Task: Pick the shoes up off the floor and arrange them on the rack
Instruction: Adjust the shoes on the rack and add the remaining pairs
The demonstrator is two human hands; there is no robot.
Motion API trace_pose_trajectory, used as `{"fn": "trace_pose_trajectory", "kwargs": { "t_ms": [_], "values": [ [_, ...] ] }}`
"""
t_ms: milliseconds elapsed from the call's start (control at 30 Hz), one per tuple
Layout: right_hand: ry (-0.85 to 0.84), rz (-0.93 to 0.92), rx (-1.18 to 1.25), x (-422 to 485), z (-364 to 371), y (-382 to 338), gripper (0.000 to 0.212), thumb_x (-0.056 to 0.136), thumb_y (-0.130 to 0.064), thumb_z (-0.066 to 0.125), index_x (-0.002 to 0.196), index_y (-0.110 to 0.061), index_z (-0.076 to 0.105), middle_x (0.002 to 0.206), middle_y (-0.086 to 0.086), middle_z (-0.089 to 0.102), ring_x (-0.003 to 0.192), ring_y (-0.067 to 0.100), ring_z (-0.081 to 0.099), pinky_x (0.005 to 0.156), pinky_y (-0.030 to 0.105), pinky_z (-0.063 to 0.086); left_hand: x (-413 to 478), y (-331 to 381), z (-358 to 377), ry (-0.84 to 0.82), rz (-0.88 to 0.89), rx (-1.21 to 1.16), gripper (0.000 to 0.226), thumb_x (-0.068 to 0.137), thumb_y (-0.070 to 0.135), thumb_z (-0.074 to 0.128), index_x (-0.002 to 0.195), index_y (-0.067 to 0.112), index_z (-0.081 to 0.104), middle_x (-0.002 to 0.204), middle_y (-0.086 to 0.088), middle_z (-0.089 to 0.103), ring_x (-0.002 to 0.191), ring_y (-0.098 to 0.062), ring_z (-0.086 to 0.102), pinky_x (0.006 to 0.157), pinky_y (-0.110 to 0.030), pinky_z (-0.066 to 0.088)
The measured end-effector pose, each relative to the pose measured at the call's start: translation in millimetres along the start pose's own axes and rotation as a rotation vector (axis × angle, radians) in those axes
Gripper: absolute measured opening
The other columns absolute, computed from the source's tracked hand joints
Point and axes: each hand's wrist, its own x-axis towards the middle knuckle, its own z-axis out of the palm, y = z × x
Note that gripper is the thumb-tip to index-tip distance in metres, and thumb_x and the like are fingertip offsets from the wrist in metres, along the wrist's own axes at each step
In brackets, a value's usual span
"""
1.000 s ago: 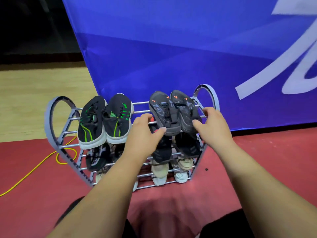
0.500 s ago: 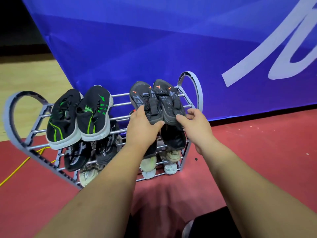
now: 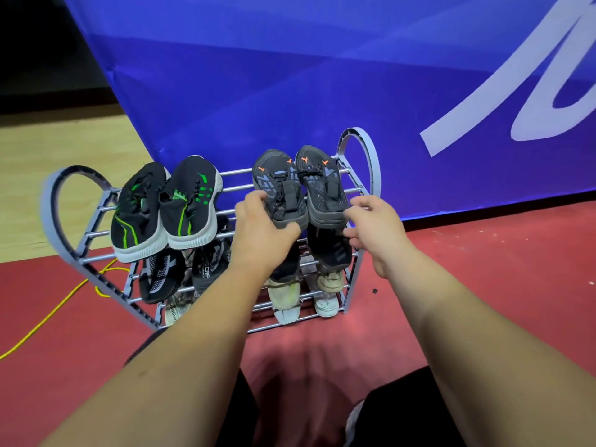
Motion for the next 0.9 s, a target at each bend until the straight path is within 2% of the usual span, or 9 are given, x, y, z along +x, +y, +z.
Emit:
{"fn": "trace_pose_trajectory", "kwargs": {
  "t_ms": [67,100,233,333,500,600,667,733,900],
  "values": [
    [0.019,0.048,-0.017,2,-9,1,0.012,0.091,-0.009,0.049,0.091,-0.015,0.059,0.081,0.008,0.056,0.064,0.023,0.052,0.06,0.034,0.043,-5,5,-13,0.097,-0.01,0.011,0.026,0.076,0.038,0.059,0.096,0.022,0.051,0.097,0.0,0.06,0.088,-0.025,0.058,0.079,-0.042,0.052],
    [0.011,0.09,-0.028,2,-13,2,0.014,0.09,-0.005,0.046,0.087,-0.013,0.057,0.076,0.009,0.055,0.06,0.023,0.05,0.056,0.031,0.041,-7,5,-18,0.093,-0.03,0.014,0.018,0.08,0.035,0.054,0.085,0.018,0.048,0.085,0.0,0.061,0.079,-0.026,0.056,0.071,-0.04,0.049],
    [-0.154,0.244,-0.305,3,-17,20,0.012,0.088,-0.008,0.05,0.086,-0.011,0.061,0.071,0.009,0.062,0.052,0.022,0.058,0.055,0.028,0.049,-9,-12,-31,-0.049,-0.093,0.056,0.023,0.086,0.028,0.051,0.069,0.014,0.045,0.064,0.001,0.05,0.062,-0.02,0.043,0.059,-0.035,0.038],
    [-0.272,0.337,-0.465,8,-7,39,0.01,0.088,-0.013,0.054,0.09,-0.011,0.064,0.072,0.006,0.066,0.053,0.021,0.063,0.055,0.028,0.052,-10,-24,-30,-0.302,-0.178,0.066,0.021,0.079,0.028,0.056,0.062,0.017,0.048,0.054,0.002,0.048,0.055,-0.02,0.042,0.059,-0.034,0.037],
    [-0.341,0.391,-0.496,20,16,57,0.012,0.089,-0.019,0.057,0.093,-0.011,0.065,0.079,0.005,0.067,0.056,0.021,0.063,0.052,0.025,0.053,-7,-51,-11,-0.633,-0.373,0.211,0.013,0.087,0.014,0.054,0.079,0.005,0.058,0.07,-0.017,0.064,0.058,-0.029,0.063,0.056,-0.033,0.048],
    [-0.307,0.411,-0.476,26,27,64,0.015,0.094,-0.022,0.056,0.097,-0.008,0.063,0.082,0.008,0.066,0.052,0.021,0.061,0.057,0.028,0.053,-3,-66,5,-0.581,-0.561,0.152,0.016,0.095,0.013,0.053,0.084,0.002,0.056,0.075,-0.02,0.061,0.056,-0.031,0.063,0.056,-0.037,0.055],
    [-0.246,0.445,-0.45,32,30,70,0.019,0.096,-0.024,0.053,0.1,-0.007,0.061,0.081,0.01,0.064,0.053,0.023,0.059,0.058,0.029,0.053,1,-71,15,-0.524,-0.64,0.12,0.021,0.098,0.021,0.055,0.087,0.004,0.057,0.076,-0.016,0.059,0.055,-0.028,0.06,0.05,-0.031,0.054],
    [-0.172,0.483,-0.423,38,28,79,0.022,0.096,-0.027,0.052,0.102,-0.007,0.059,0.077,0.012,0.062,0.055,0.025,0.056,0.056,0.029,0.052,4,-75,26,-0.508,-0.725,0.056,0.027,0.101,0.033,0.056,0.102,0.007,0.058,0.088,-0.016,0.062,0.063,-0.029,0.063,0.05,-0.03,0.055],
    [-0.065,0.599,-0.328,49,25,102,0.027,0.094,-0.039,0.053,0.094,-0.012,0.051,0.059,0.006,0.038,0.041,0.016,0.034,0.049,0.024,0.04,13,-85,47,-0.524,-0.859,-0.133,0.041,0.103,0.044,0.052,0.119,0.006,0.054,0.107,-0.017,0.068,0.075,-0.026,0.068,0.054,-0.033,0.059]
  ]
}}
